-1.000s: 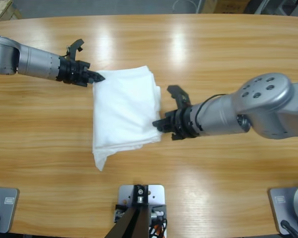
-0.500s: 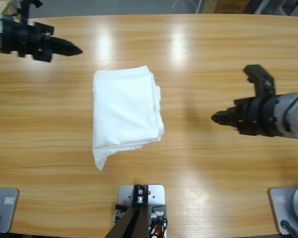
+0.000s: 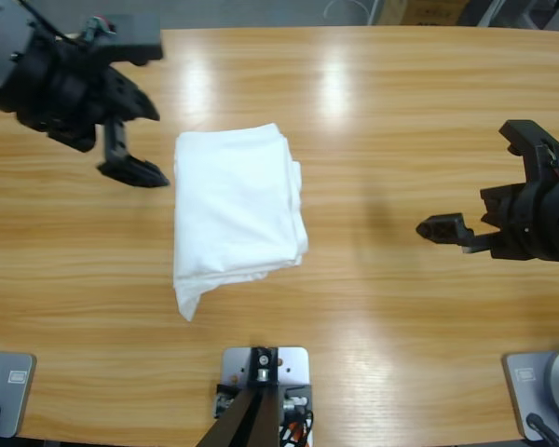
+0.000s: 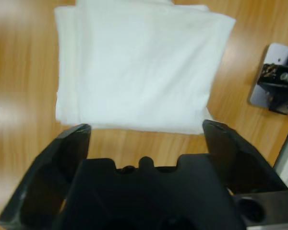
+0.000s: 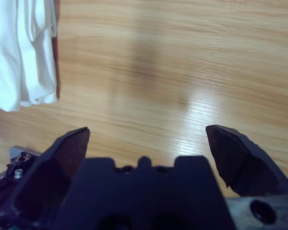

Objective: Fold clothes

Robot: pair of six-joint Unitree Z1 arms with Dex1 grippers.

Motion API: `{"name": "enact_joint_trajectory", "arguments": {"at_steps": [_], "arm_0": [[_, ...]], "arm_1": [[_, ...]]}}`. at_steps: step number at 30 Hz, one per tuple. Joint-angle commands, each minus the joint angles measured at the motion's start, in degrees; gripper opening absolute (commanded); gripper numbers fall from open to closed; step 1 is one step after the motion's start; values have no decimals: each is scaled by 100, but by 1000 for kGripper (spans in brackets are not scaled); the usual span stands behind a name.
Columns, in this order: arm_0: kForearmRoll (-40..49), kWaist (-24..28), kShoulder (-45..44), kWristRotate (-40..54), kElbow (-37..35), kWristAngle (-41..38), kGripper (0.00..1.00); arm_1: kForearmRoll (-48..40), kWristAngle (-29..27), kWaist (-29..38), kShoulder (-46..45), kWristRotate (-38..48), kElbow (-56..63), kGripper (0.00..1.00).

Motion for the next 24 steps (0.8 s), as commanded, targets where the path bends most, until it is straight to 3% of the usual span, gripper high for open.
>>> {"name": "enact_joint_trajectory", "arguments": {"at_steps": [1, 10, 16, 24], "arm_0": [[281, -785, 1224, 148, -427, 93, 996], [265, -945, 2179, 151, -669, 461, 1000], [247, -894, 2209, 132, -966, 977, 1000], [247, -894, 2443, 141, -843, 970, 1000]], "arm_1": [[-52, 158, -60, -87, 50, 86, 1000], [-303, 339, -60, -113, 226, 441, 1000], [-474, 438, -60, -97, 270, 601, 1000], [-627, 477, -60, 8, 270, 669, 1000]]}}
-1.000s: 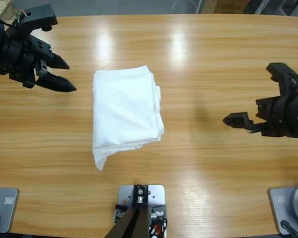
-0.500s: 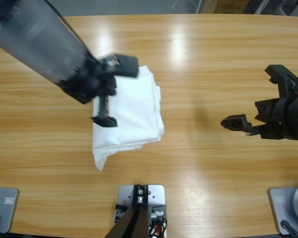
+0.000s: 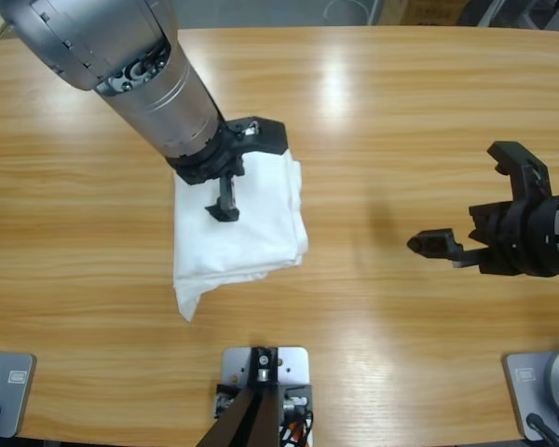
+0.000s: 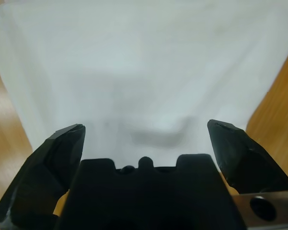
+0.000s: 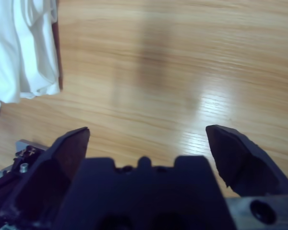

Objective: Fold clothes

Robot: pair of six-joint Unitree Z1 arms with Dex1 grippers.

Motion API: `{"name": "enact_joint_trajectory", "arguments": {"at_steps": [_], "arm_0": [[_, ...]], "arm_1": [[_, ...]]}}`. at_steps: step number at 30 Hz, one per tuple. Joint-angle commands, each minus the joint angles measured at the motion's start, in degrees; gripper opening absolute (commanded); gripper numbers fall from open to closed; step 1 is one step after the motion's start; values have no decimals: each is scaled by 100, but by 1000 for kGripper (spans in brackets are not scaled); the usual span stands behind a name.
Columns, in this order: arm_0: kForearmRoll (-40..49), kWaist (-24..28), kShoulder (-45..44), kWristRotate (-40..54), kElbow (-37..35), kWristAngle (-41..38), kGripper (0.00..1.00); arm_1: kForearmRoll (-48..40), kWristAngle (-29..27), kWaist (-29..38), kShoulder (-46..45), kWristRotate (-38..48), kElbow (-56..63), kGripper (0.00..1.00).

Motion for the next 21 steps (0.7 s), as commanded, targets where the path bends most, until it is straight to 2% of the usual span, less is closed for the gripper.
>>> {"name": "enact_joint_trajectory", "arguments": {"at_steps": [1, 21], "arm_0": [[31, -3, 596, 57, 148, 74, 1000], [-354, 178, 1432, -258, 322, 294, 1000]], "arm_1": [[-178, 123, -57, 22, 60, 273, 1000], [-245, 99, -57, -6, 60, 359, 1000]]}}
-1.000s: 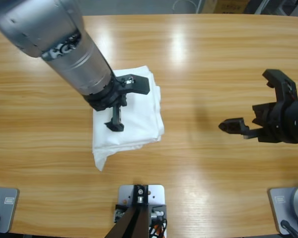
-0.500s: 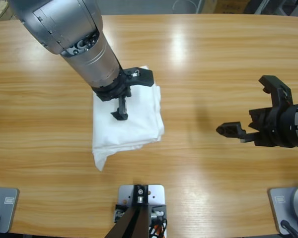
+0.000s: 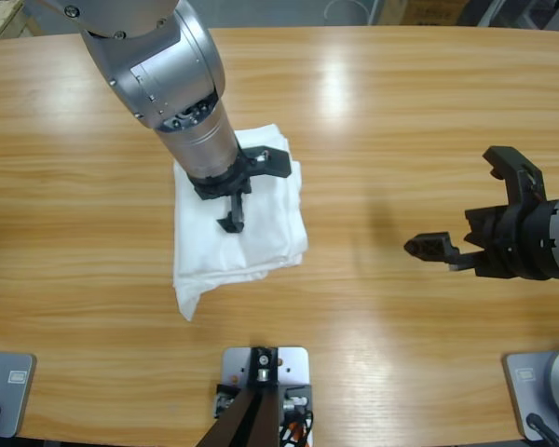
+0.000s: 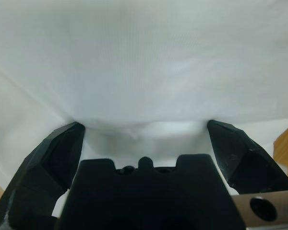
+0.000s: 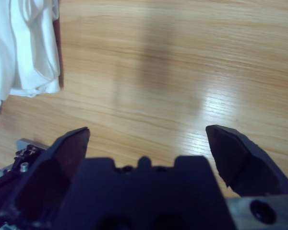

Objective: Fold clothes

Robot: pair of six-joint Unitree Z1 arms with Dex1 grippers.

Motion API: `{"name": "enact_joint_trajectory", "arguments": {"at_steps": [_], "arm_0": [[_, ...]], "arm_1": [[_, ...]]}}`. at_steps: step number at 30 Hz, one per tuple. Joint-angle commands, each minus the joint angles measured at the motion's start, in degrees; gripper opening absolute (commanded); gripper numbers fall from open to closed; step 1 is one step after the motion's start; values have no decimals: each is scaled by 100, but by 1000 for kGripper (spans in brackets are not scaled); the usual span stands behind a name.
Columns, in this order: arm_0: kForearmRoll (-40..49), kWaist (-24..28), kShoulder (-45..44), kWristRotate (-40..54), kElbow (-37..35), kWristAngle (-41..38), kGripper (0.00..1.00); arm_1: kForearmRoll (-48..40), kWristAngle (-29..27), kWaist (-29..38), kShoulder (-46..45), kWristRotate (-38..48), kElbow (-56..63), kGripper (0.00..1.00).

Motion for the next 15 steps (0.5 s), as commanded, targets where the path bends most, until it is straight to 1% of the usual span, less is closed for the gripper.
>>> {"name": "enact_joint_trajectory", "arguments": {"at_steps": [1, 4, 9, 11, 15], "arm_0": [[-189, 213, 804, -347, 272, 304, 1000], [-189, 458, 947, -542, 263, 379, 1000], [-189, 1103, 1189, -913, 245, 362, 1000], [-206, 1502, 1210, -1213, 217, 296, 1000], [-255, 2560, 1224, -1855, 11, 96, 1000]], "arm_1": [[-35, 38, -57, -30, 59, 200, 1000], [-30, 49, -57, -74, 59, 209, 1000], [-37, 50, -57, -86, 59, 218, 1000], [-37, 42, -57, -86, 59, 218, 1000], [-37, 50, -57, -41, 68, 218, 1000]]}}
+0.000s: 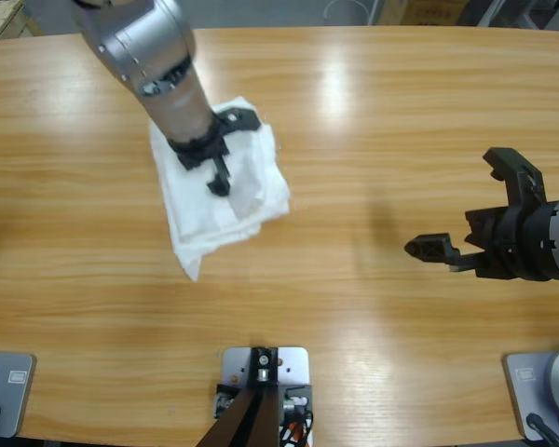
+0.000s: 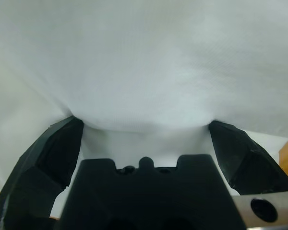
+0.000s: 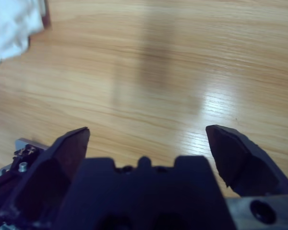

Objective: Fold clothes

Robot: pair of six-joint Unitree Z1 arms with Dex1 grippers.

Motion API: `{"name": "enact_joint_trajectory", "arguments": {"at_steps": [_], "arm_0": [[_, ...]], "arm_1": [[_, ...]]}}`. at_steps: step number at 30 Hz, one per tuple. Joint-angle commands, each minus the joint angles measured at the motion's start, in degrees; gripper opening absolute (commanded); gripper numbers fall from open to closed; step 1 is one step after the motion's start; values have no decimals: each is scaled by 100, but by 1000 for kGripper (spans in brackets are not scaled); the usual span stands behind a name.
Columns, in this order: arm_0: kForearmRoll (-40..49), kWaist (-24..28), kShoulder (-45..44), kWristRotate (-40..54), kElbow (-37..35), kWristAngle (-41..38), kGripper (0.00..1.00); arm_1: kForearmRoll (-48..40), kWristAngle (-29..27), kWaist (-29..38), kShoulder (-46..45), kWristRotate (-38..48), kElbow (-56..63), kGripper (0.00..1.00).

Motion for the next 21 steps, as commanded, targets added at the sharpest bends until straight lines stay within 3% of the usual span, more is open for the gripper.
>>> {"name": "enact_joint_trajectory", "arguments": {"at_steps": [1, 5, 8, 17, 21], "arm_0": [[-92, 1999, 1047, -1158, -28, -107, 1000], [-73, 2846, 1209, -1673, -437, -58, 1000], [-62, 3196, 1474, -1884, -995, 20, 1000], [1232, 3827, 2664, -2631, -4015, 109, 1000], [1481, 3955, 2986, -2736, -4904, 101, 1000]], "arm_1": [[-37, 47, -56, -27, 68, 189, 1000], [-56, 50, -56, 35, 68, 179, 1000], [-98, 57, -67, 149, 68, 159, 1000], [-283, 159, -188, 576, 68, 6, 1000], [-283, 198, -188, 597, 68, 27, 1000]]}}
